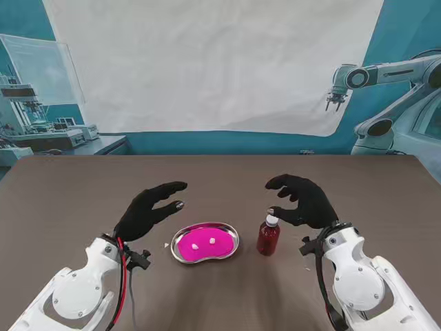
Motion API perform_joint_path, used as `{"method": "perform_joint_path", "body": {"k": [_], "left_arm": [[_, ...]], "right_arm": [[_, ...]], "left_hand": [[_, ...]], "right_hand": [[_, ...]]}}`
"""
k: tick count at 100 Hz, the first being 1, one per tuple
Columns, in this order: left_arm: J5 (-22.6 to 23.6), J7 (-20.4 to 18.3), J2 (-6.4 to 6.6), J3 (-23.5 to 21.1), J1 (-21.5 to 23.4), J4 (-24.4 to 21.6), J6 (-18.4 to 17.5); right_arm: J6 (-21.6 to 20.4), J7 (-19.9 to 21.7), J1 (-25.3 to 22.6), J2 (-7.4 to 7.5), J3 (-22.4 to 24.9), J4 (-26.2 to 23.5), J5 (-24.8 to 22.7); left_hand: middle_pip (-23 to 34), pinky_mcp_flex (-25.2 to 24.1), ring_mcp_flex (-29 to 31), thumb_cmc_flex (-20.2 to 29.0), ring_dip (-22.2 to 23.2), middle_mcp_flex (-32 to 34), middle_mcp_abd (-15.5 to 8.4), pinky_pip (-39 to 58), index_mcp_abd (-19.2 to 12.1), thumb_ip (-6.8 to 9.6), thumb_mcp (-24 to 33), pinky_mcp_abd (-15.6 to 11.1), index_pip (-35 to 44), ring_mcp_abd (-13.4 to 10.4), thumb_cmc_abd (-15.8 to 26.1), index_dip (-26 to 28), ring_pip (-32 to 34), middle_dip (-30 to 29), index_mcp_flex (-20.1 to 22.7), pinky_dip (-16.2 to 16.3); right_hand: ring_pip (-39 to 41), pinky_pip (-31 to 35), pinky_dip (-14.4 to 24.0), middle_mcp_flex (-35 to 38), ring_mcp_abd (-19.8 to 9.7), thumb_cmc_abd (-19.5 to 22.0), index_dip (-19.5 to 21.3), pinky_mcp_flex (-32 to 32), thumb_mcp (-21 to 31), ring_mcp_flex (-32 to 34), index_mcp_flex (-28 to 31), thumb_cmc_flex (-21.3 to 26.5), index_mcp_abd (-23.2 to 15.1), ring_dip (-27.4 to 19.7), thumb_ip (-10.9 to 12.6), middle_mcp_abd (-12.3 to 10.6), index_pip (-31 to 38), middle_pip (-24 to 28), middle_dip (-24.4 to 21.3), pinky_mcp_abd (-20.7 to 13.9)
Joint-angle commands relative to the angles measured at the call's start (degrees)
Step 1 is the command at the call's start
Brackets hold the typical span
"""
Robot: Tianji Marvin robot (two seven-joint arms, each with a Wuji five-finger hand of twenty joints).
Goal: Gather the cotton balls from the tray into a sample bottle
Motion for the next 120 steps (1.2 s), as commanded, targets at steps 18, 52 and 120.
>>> {"method": "perform_joint_path", "body": {"k": [18,52,120], "left_arm": [[0.2,-1.2,-0.21,-0.2,0.6,-0.9,0.9],[-0.1,-1.6,-0.24,-0.2,0.1,-0.3,2.1],[2.3,-3.3,0.34,0.2,-0.2,-0.2,3.6]], "right_arm": [[1.3,1.3,-0.4,0.06,-0.3,-1.1,-1.5],[4.9,4.7,1.4,1.87,-0.2,-3.9,-13.9],[3.5,15.2,8.0,4.90,-5.1,4.1,-23.8]], "left_hand": [[-0.1,-0.5,0.9,-0.9,0.8,1.4,-0.4,-0.4,-2.0,1.57,-0.5,-0.3,-0.3,-0.3,-0.2,0.5,0.1,0.7,0.5,1.1],[-0.2,-0.7,0.7,-1.0,0.8,1.6,-0.1,-0.6,-1.9,1.55,-0.8,-0.2,-0.6,-0.2,0.2,0.2,-0.1,0.7,0.7,1.3],[-0.1,-0.5,1.0,-0.8,0.8,2.1,0.9,-0.7,-1.6,1.58,-1.3,0.0,-0.4,0.1,1.0,0.1,0.0,0.7,1.3,1.5]], "right_hand": [[0.0,0.5,-0.5,0.4,0.5,0.6,-1.2,-0.7,-0.7,0.6,1.4,-0.8,-0.6,0.9,1.0,0.2,-0.7,-0.8,-0.3,1.2],[-4.3,-2.2,-0.1,-5.6,0.6,2.1,-1.3,-5.0,-4.5,-6.6,0.4,-4.0,-3.2,-0.8,1.1,-0.8,-3.1,-2.4,-0.3,1.4],[-4.6,-3.2,1.8,-10.6,0.2,0.0,-0.1,-4.8,-4.0,-7.8,-3.7,-6.3,-3.1,-1.8,0.3,-1.4,-4.3,-1.1,-0.4,0.7]]}}
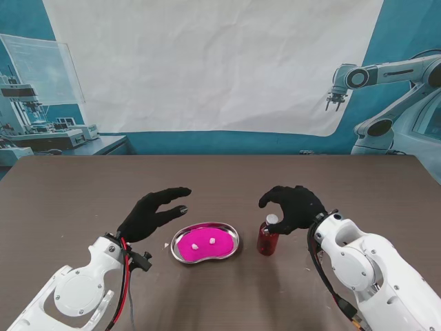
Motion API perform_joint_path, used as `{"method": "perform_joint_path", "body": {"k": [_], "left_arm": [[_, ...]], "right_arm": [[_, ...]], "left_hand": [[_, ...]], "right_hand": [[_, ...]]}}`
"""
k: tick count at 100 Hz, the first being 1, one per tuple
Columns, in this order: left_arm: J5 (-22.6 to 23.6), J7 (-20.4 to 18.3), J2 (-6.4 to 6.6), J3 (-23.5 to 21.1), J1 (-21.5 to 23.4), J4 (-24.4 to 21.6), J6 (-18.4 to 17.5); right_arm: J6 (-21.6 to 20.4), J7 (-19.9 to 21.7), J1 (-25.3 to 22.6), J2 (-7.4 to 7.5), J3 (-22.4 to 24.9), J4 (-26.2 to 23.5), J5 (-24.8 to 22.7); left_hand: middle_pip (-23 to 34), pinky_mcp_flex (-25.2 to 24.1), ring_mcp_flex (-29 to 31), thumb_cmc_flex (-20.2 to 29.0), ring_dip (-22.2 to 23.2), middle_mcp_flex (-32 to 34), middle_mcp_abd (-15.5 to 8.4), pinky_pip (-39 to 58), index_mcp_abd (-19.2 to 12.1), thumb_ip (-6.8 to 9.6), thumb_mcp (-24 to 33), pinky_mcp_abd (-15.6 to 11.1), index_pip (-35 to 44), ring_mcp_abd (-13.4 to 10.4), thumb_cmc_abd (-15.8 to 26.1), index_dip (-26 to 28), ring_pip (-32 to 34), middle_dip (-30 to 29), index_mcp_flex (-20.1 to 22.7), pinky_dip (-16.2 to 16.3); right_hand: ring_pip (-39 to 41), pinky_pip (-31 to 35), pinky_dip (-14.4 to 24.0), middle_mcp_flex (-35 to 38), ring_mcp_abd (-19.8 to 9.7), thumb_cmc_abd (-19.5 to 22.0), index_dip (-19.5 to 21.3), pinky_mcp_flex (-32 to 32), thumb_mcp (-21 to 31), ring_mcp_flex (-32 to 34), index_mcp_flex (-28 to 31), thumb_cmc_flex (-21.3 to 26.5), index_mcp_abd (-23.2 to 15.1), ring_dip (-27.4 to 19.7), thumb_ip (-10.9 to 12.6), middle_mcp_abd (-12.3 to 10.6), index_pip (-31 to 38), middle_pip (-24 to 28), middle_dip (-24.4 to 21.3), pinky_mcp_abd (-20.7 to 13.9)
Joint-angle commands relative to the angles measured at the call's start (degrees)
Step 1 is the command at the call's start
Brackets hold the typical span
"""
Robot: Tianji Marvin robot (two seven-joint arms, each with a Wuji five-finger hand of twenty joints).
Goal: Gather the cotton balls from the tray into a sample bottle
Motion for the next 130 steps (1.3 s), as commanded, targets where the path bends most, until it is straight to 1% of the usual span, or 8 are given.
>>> {"method": "perform_joint_path", "body": {"k": [1,49,77,97,118,119,122,130], "left_arm": [[-0.3,-1.2,-0.05,0.0,0.2,-0.1,0.2],[-0.7,-2.3,0.18,0.1,0.0,0.2,0.5],[-0.8,-2.5,0.21,0.2,0.0,0.1,0.6],[-1.2,-3.0,0.27,0.3,0.0,0.1,1.0],[-1.4,-3.0,0.26,0.2,0.1,0.0,1.1],[-1.5,-3.0,0.26,0.2,0.1,0.0,1.1],[-1.5,-3.0,0.26,0.3,0.1,0.0,1.1],[-1.6,-3.1,0.27,0.3,0.1,-0.1,1.2]], "right_arm": [[-0.2,1.1,0.1,0.14,-0.4,0.8,-0.2],[-0.5,0.3,2.6,0.31,-3.2,5.3,-1.0],[-1.6,-2.3,3.7,0.05,-4.6,7.7,-0.6],[-2.7,-2.1,4.0,0.03,-4.9,8.3,0.5],[-3.7,-4.6,5.0,-0.27,-6.2,10.6,1.0],[-3.8,-4.7,5.0,-0.30,-6.3,10.7,1.1],[-3.9,-5.1,5.1,-0.37,-6.4,11.0,1.2],[-4.4,-6.8,5.5,-0.60,-6.8,11.9,1.4]], "left_hand": [[-0.4,-0.5,1.0,-0.4,0.4,0.5,0.1,-0.7,-1.5,1.58,-1.3,-0.1,-0.4,0.0,1.0,-0.1,0.0,0.4,0.6,1.1],[-0.4,-0.3,1.1,-0.3,0.4,0.7,0.5,-0.7,-1.4,1.60,-1.7,0.0,-0.3,0.3,1.4,-0.1,0.0,0.4,0.9,1.1],[-0.4,-0.2,1.2,-0.3,0.4,0.8,0.7,-0.6,-1.3,1.57,-2.0,0.1,-0.2,0.4,1.7,0.0,0.0,0.4,1.3,1.2],[-0.4,-0.3,1.2,-0.3,0.4,0.9,0.9,-0.7,-1.2,1.57,-2.1,0.1,-0.1,0.5,1.9,0.0,0.1,0.4,1.6,1.2],[-0.4,-0.2,1.2,-0.4,0.4,1.0,1.2,-0.7,-1.1,1.52,-2.4,0.3,0.1,0.7,2.3,0.1,0.1,0.4,2.1,1.2],[-0.5,-0.3,1.2,-0.3,0.4,1.0,1.2,-0.7,-1.1,1.52,-2.4,0.3,0.1,0.7,2.3,0.1,0.1,0.4,2.1,1.2],[-0.5,-0.2,1.2,-0.3,0.4,0.9,1.2,-0.7,-0.9,1.52,-2.4,0.3,0.1,0.8,2.3,0.1,0.1,0.4,2.2,1.2],[-0.5,-0.3,1.2,-0.2,0.4,0.9,1.3,-0.7,-0.9,1.52,-2.5,0.3,0.1,0.7,2.5,0.1,0.0,0.4,2.2,1.2]], "right_hand": [[0.3,-0.4,1.2,-1.1,-0.4,-1.4,-0.1,0.4,0.8,0.2,-1.4,-2.6,-0.6,-0.7,0.3,-0.9,0.4,0.7,-0.1,0.7],[4.8,5.5,3.3,1.8,-0.8,-3.7,0.6,6.5,3.2,5.6,0.4,-1.4,-0.9,1.1,0.0,-0.5,2.6,4.0,1.3,-0.3],[19.5,21.7,7.3,11.1,-3.1,-5.9,2.8,21.2,6.9,18.9,6.4,1.8,-2.3,8.1,-0.3,-0.5,6.9,11.1,6.7,-2.1],[24.9,26.6,7.9,15.9,-3.9,-7.7,3.5,27.2,8.8,24.6,9.3,3.6,-2.0,10.6,-0.5,-0.6,8.8,12.5,8.4,-2.8],[31.8,30.5,7.2,22.9,-5.5,-9.9,4.8,35.5,12.1,31.5,14.7,8.7,-0.7,13.7,-0.8,-0.9,12.8,16.8,11.8,-4.0],[32.7,30.7,7.0,23.3,-5.6,-9.9,4.6,35.9,12.1,31.6,15.1,9.1,-0.7,14.2,-1.1,-0.9,13.0,17.0,12.0,-4.0],[35.6,31.3,6.4,25.1,-5.8,-10.8,-0.4,37.4,12.4,31.7,15.6,10.9,-0.6,15.0,-5.6,-1.0,15.7,17.5,13.1,-4.0],[43.3,33.9,7.2,29.6,-7.1,-13.3,-6.2,40.2,12.4,31.9,16.7,15.1,-0.8,17.0,-10.7,-1.2,22.5,19.3,15.8,-5.7]]}}
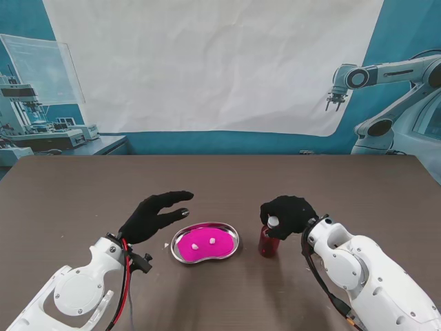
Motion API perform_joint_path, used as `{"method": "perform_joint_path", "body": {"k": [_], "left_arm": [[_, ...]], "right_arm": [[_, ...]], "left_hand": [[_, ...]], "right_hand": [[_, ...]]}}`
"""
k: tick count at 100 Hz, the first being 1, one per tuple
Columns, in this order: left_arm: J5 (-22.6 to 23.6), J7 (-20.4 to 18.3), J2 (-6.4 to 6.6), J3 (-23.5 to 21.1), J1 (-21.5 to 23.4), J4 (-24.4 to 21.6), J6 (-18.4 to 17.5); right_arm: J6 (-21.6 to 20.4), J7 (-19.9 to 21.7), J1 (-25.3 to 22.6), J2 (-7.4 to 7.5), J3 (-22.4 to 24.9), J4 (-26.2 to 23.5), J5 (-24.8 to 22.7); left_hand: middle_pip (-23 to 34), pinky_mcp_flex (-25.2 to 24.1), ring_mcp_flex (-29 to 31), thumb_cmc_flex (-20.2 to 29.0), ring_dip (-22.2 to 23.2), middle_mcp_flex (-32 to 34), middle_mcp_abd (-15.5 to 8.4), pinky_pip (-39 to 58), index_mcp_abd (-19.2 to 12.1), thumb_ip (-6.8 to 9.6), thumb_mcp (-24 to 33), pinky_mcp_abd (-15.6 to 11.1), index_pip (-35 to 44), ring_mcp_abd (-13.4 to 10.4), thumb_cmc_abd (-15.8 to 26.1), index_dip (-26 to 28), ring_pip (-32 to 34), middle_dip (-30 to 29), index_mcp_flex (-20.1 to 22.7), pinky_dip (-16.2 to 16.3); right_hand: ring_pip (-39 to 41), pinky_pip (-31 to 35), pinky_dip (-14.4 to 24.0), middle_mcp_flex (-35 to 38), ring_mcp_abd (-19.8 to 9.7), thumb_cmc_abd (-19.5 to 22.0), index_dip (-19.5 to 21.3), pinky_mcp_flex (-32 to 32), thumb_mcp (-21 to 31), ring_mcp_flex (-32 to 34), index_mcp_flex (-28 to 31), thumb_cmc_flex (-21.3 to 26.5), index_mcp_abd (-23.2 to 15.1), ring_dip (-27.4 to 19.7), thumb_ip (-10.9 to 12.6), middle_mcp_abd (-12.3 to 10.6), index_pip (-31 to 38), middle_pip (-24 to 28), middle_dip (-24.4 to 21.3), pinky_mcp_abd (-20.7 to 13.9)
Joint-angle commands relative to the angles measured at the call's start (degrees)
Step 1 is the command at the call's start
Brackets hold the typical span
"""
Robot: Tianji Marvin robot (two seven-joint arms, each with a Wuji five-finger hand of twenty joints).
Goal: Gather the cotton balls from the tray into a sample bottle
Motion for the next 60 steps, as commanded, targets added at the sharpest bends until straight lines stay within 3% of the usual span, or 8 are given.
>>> {"method": "perform_joint_path", "body": {"k": [1,7,22,32,49,60], "left_arm": [[-0.3,-1.2,-0.06,0.0,0.2,-0.2,0.3],[-0.3,-1.2,-0.06,0.0,0.2,-0.3,0.3],[-0.4,-1.3,-0.06,0.0,0.2,-0.3,0.4],[-0.5,-1.3,-0.07,0.0,0.3,-0.3,0.5],[-0.4,-1.0,-0.17,0.4,0.0,-0.1,0.9],[0.0,-0.2,-0.39,1.5,-0.8,0.9,1.5]], "right_arm": [[-0.6,-0.5,0.1,-0.59,-0.5,0.8,0.0],[-0.9,-1.9,0.4,-0.80,-0.8,1.5,0.2],[-1.9,-3.7,0.8,-1.21,-1.3,2.9,1.4],[-2.4,-2.8,0.8,-1.13,-1.2,2.9,2.1],[-2.3,0.3,0.5,-0.89,-0.7,1.6,3.5],[-1.3,2.3,0.3,-0.89,-0.1,-0.3,5.0]], "left_hand": [[-0.5,-0.3,1.2,-0.3,0.4,0.7,0.0,-0.7,-0.9,1.51,-2.0,0.1,0.1,0.1,2.5,0.1,0.0,0.4,0.9,1.1],[-0.5,-0.3,1.1,-0.3,0.4,0.7,0.1,-0.7,-0.9,1.50,-2.0,0.2,0.1,0.1,2.6,0.1,0.0,0.4,0.9,1.1],[-0.5,-0.4,1.0,-0.3,0.4,0.7,0.2,-0.8,-0.9,1.47,-2.3,0.1,0.3,0.1,3.0,0.2,0.0,0.3,1.4,1.1],[-0.5,-0.5,1.0,-0.2,0.4,0.7,0.4,-0.8,-0.8,1.46,-2.4,0.2,0.3,0.2,3.3,0.1,0.0,0.3,1.5,1.1],[-0.6,-0.5,0.8,0.1,0.3,0.7,0.4,-0.8,-0.7,1.47,-2.5,0.0,0.1,0.1,3.4,0.1,-0.2,0.3,1.2,1.1],[-1.9,-2.2,-2.0,0.3,-1.0,-2.2,-0.7,-2.3,-0.7,1.57,-2.6,-1.9,-1.0,-1.1,3.0,-0.5,-2.2,-1.0,-0.9,-0.1]], "right_hand": [[7.3,5.1,0.9,5.3,-1.7,-3.8,-5.1,3.5,2.6,3.2,1.6,5.0,-0.1,2.2,-4.5,-1.5,6.7,3.2,2.9,-3.1],[11.5,7.8,2.4,8.4,-2.9,-4.9,-7.2,4.3,2.5,3.3,2.6,8.2,0.1,3.4,-5.1,-1.8,11.3,4.0,4.1,-5.1],[18.2,12.1,4.4,12.3,-3.8,-4.4,-6.9,5.3,4.4,3.4,7.1,13.5,-0.5,5.9,-3.1,-1.5,15.2,5.3,6.4,-9.1],[20.5,13.2,5.5,11.7,-4.1,-3.6,-6.5,5.6,5.6,3.3,6.6,14.4,-1.0,7.1,-2.7,-1.2,16.9,5.8,8.3,-11.1],[23.4,14.0,7.8,8.0,-6.7,2.1,-5.5,5.8,8.2,3.4,1.1,13.7,-2.3,9.5,-1.3,-1.9,23.1,8.7,12.8,-13.5],[24.1,14.0,8.4,6.7,-7.3,3.0,-5.3,5.8,9.3,3.4,-1.0,13.4,-2.6,10.1,-1.1,-2.2,25.5,9.8,13.9,-14.0]]}}
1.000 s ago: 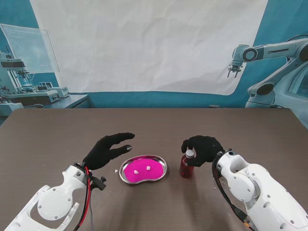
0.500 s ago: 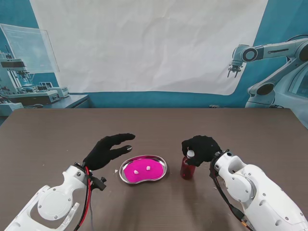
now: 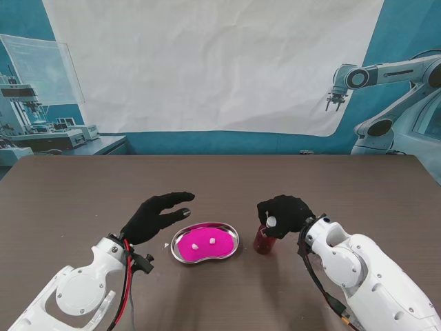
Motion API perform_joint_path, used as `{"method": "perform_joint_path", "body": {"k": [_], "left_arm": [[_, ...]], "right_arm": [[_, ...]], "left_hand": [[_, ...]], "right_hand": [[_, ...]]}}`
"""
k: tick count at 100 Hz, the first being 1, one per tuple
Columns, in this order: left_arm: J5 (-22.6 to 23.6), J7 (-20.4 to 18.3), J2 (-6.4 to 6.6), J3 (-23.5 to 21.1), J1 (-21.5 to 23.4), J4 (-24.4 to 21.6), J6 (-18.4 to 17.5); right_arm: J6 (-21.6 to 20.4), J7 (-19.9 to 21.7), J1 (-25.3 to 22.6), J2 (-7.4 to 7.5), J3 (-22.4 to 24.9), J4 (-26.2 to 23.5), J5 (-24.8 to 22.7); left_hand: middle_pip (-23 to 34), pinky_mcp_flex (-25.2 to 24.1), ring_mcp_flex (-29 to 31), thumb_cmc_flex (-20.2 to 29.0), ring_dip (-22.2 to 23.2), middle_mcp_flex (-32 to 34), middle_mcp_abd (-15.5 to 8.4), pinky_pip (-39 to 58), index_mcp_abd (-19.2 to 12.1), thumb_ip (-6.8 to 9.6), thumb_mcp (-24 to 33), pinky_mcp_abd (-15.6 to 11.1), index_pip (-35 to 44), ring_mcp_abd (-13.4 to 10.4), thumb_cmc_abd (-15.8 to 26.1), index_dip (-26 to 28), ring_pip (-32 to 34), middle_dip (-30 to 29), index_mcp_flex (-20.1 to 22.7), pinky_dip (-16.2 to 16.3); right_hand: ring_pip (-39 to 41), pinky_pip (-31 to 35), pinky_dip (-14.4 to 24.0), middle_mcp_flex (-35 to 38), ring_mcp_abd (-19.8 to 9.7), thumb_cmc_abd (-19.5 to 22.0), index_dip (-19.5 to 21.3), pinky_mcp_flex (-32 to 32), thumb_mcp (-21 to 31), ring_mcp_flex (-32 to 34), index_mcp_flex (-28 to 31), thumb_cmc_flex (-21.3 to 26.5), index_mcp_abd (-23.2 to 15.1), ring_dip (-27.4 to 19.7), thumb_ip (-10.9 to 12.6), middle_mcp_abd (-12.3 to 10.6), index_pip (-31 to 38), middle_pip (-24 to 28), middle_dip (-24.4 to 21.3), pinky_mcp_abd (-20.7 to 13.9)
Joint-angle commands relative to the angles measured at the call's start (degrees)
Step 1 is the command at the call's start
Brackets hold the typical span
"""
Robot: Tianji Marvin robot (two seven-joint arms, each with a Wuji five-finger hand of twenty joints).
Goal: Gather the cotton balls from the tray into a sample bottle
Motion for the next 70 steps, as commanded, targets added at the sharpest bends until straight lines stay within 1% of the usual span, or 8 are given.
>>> {"method": "perform_joint_path", "body": {"k": [1,12,28,36,42,44,47,70], "left_arm": [[0.4,-0.3,-0.42,0.9,-0.7,1.0,0.6],[0.7,-0.4,-0.46,2.6,-2.2,2.6,1.0],[3.4,-0.7,-0.27,5.5,-5.0,5.5,0.8],[4.7,-0.6,-0.24,7.2,-6.5,6.9,0.7],[5.1,-0.6,-0.29,8.4,-7.6,7.8,0.9],[5.3,-0.6,-0.30,8.8,-7.9,8.2,0.9],[5.6,-0.5,-0.33,9.5,-8.5,8.7,0.9],[5.8,0.8,-0.95,13.9,-12.9,11.8,-1.0]], "right_arm": [[0.9,1.4,-0.7,-0.01,0.3,-1.9,0.6],[2.9,3.4,-0.8,-0.15,1.1,-4.8,2.9],[7.3,5.2,-0.4,-0.73,1.7,-8.8,7.8],[9.7,5.5,-0.2,-1.10,1.8,-10.8,10.5],[11.2,5.8,0.0,-1.32,1.9,-12.3,12.1],[11.7,5.9,0.1,-1.39,1.9,-12.8,12.7],[12.4,6.1,0.2,-1.50,1.9,-13.5,13.6],[16.1,7.3,1.6,-2.14,0.2,-16.6,20.3]], "left_hand": [[-1.5,-1.6,-2.2,0.3,-1.2,-2.3,-1.3,-2.4,-0.6,1.57,-1.9,-2.1,-1.2,-1.4,1.9,-0.6,-2.3,-1.1,-1.2,-0.3],[-2.9,-3.2,-6.0,0.0,-3.9,-7.8,-3.6,-4.4,-0.1,1.84,-1.8,-5.3,-3.7,-4.3,1.0,-2.7,-4.4,-4.2,-5.8,-3.2],[-5.0,-7.2,-13.3,-3.6,-8.4,-18.3,-6.9,-8.8,1.9,2.79,-1.0,-12.2,-7.1,-10.0,-2.6,-6.9,-7.2,-9.0,-16.1,-10.9],[-5.7,-8.7,-16.7,-5.4,-10.1,-21.9,-7.2,-10.6,3.4,2.91,-0.5,-14.6,-7.9,-11.9,-4.4,-7.7,-8.4,-10.5,-19.5,-14.1],[-6.2,-9.4,-18.6,-5.9,-10.6,-23.8,-7.1,-11.2,3.9,2.85,-0.5,-15.6,-8.4,-12.5,-5.1,-8.0,-8.9,-10.9,-21.3,-14.8],[-5.8,-9.0,-18.9,-6.4,-11.3,-24.3,-7.1,-11.8,4.0,2.92,0.2,-15.7,-8.3,-12.6,-5.4,-8.1,-8.6,-11.3,-21.8,-16.5],[-5.8,-9.0,-19.4,-6.8,-11.6,-24.9,-7.1,-12.0,4.1,2.88,0.4,-15.8,-8.4,-12.7,-5.6,-8.2,-8.7,-11.4,-22.6,-17.1],[-4.8,-6.3,-15.9,-8.0,-10.8,-23.1,-6.7,-10.7,3.9,2.61,0.8,-15.1,-8.0,-11.1,-7.5,-8.0,-6.5,-10.7,-22.8,-17.6]], "right_hand": [[2.5,4.2,1.7,0.8,-4.2,4.3,1.8,2.3,9.7,2.1,0.2,8.0,-3.1,1.4,3.4,-6.2,9.3,3.9,1.0,-6.7],[2.8,4.4,2.1,0.6,-4.4,4.3,1.6,2.3,9.8,2.1,-0.2,7.9,-2.9,1.7,3.2,-6.0,9.8,4.1,1.2,-7.0],[3.3,4.9,2.7,0.4,-4.4,4.4,1.6,2.4,9.5,2.0,-0.4,8.0,-2.6,2.2,3.3,-5.7,9.9,4.1,1.4,-7.3],[3.5,5.1,2.9,0.2,-4.2,4.4,1.7,2.4,9.3,2.0,-0.5,8.2,-2.3,2.4,3.3,-5.3,9.9,4.1,1.5,-7.2],[3.5,5.1,3.1,0.2,-4.7,4.6,1.8,2.5,9.1,2.0,-0.5,8.2,-2.2,2.5,3.4,-5.2,9.8,4.1,1.6,-7.2],[3.5,5.1,3.1,0.2,-4.4,4.6,1.8,2.5,9.0,2.0,-0.5,8.2,-2.1,2.5,3.4,-5.2,9.8,4.1,1.6,-7.2],[3.5,5.2,3.2,0.2,-4.4,4.7,1.8,2.5,8.9,2.0,-0.5,8.3,-2.0,2.6,3.4,-5.2,9.8,4.0,1.6,-7.2],[3.5,5.1,3.3,0.1,-4.2,5.0,2.0,2.5,8.3,2.0,-0.5,8.4,-1.7,2.7,3.6,-4.9,9.5,3.9,1.7,-7.1]]}}
